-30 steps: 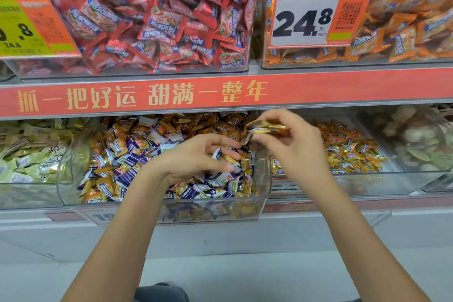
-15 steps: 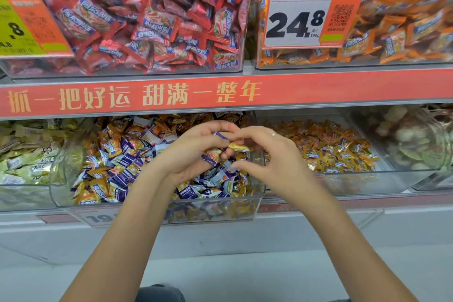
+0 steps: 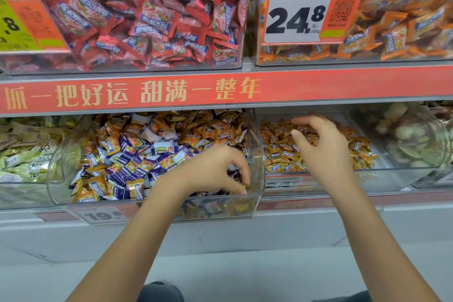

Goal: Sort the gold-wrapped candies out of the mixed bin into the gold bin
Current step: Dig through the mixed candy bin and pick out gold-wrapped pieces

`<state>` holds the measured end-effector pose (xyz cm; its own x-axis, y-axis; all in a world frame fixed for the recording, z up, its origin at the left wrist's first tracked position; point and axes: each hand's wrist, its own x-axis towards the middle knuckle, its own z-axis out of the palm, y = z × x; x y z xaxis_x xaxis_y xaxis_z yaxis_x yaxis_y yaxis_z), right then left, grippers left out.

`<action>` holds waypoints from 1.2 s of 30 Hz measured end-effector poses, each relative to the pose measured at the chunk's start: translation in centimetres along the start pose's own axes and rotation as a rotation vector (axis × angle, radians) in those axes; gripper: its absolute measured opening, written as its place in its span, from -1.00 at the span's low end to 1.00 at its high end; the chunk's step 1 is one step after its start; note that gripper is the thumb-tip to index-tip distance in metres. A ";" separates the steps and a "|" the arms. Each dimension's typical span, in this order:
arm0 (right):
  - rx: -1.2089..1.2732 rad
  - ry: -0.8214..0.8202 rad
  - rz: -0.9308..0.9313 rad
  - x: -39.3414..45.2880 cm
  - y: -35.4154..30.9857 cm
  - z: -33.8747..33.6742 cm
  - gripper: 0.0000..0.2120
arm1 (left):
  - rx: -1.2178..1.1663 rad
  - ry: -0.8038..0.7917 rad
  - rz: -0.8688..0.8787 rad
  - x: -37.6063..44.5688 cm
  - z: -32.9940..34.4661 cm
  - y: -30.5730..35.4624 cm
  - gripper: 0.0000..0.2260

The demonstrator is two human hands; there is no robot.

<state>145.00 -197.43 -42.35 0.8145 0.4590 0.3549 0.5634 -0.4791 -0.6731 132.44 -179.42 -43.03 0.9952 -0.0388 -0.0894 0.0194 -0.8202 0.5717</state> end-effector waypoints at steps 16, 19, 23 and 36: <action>0.096 -0.196 0.106 -0.4 -0.2 0.9 -0.73 | 0.517 -0.397 -0.015 1.9 2.4 -1.1 -0.57; 0.088 -0.212 0.114 -0.4 -0.2 1.2 -0.72 | 0.515 -0.399 -0.005 1.9 2.5 -1.1 -0.59; 0.086 -0.200 0.099 -0.2 0.1 1.3 -0.75 | 0.449 -0.369 0.014 1.9 2.3 -0.8 -0.57; 0.435 -0.072 -0.162 -1.0 -2.6 0.7 -0.79 | -0.471 0.140 -0.178 -0.4 -1.7 -0.8 -0.93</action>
<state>142.69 -196.15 -41.39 0.7005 0.5604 0.4419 0.5591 -0.0460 -0.8278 132.21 -177.81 -42.11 0.9752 0.1813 -0.1271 0.1983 -0.4604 0.8653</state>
